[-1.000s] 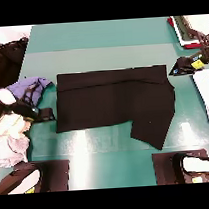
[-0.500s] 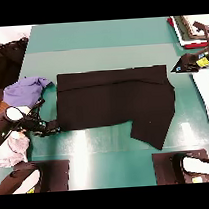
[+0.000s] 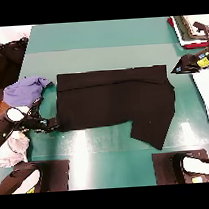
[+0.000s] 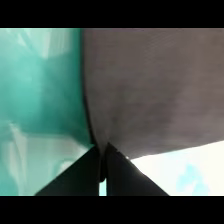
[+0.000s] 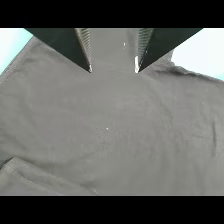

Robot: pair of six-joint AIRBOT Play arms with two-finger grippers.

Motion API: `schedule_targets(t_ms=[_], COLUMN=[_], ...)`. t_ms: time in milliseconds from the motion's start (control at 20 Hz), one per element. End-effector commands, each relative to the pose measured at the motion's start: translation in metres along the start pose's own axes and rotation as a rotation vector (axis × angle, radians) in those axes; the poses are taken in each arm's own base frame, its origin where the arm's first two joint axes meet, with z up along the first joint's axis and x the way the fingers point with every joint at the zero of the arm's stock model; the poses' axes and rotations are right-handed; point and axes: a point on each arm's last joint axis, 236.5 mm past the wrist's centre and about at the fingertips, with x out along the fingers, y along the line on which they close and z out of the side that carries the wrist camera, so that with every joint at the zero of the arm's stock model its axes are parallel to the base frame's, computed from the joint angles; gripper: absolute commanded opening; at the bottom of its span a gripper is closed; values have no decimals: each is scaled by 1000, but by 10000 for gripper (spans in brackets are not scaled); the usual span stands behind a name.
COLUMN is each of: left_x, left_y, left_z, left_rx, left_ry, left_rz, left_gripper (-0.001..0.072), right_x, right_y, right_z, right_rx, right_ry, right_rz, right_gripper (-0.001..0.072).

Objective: Fold the shirts.

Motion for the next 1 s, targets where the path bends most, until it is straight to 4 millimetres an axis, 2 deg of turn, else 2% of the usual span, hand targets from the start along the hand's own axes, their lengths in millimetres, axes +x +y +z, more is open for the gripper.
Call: schedule_targets(t_ms=[0,100,250,350,450,600,700,950], left_x=[-4,-14,-27,-30,-30,-30,-30,-30], left_y=[-8,-15,-25,-27,-27,-27,-27,-27], left_z=[0,5,17,21,22,23,23,22], left_rx=[13,45,87,93,94,94,94,94], left_ry=[7,-2,-24,-38,-41,-44,-42,-40], left_rz=[-27,-35,-46,-48,-47,-47,-47,-47], left_gripper=[26,26,26,26,26,26,26,27], right_x=[8,22,57,82,101,120,127,136], right_y=[-7,-21,-46,-54,-57,-56,-55,-59], right_z=[-22,-58,-128,-176,-210,-234,-242,-245], right_rx=[40,117,291,407,487,523,533,559], right_ry=[41,97,161,212,230,235,251,279], right_rz=[5,8,24,44,51,45,47,55], right_gripper=[319,319,316,316,315,314,313,306])
